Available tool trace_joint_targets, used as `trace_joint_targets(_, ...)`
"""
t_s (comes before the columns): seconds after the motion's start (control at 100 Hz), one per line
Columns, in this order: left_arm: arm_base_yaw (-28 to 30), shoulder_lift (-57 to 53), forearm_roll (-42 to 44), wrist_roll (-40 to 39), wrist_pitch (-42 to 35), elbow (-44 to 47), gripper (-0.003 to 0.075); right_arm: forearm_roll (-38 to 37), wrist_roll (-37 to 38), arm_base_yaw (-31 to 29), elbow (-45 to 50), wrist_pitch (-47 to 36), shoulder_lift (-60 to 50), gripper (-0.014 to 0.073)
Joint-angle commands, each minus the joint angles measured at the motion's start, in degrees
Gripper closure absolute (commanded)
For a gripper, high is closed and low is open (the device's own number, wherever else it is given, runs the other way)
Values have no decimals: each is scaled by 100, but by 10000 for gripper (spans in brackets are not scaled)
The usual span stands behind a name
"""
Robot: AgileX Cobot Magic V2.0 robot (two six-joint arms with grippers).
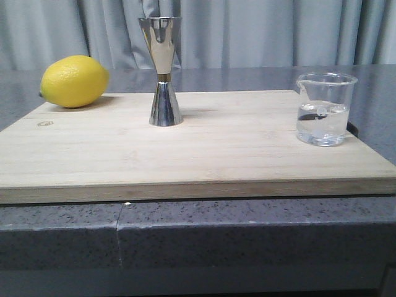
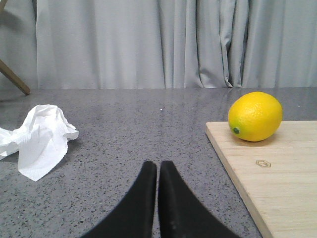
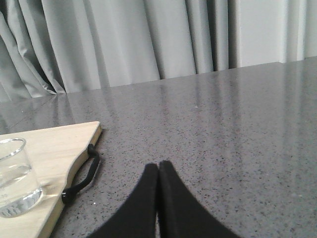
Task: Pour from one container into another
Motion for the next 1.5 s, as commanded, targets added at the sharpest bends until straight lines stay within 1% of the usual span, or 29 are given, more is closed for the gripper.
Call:
trace_joint_targets(0.0,-48,-167,-43,-51,-458,76,739,-16,-45,2,140,-438,-110,664)
trace_joint_targets(0.49,-48,-167,-43,-51,-458,76,739,-16,-45,2,140,-438,-110,664)
trace_joint_targets(0.63,-48,-167,-43,-51,-458,76,739,-48,-45,2,140,-689,-110,664)
trace_joint_targets(0.94,-48,-167,-43,-51,-471,76,739,-48,-45,2,140,-691,-110,664)
trace_joint_targets(1.05,-48,-167,-43,-51,-537,76,739,-48,-45,2,140,-807,-110,664)
trace_joint_targets(1.49,-48,-167,-163,-51,-555,65,739,-48,-45,2,140,-679,-110,664)
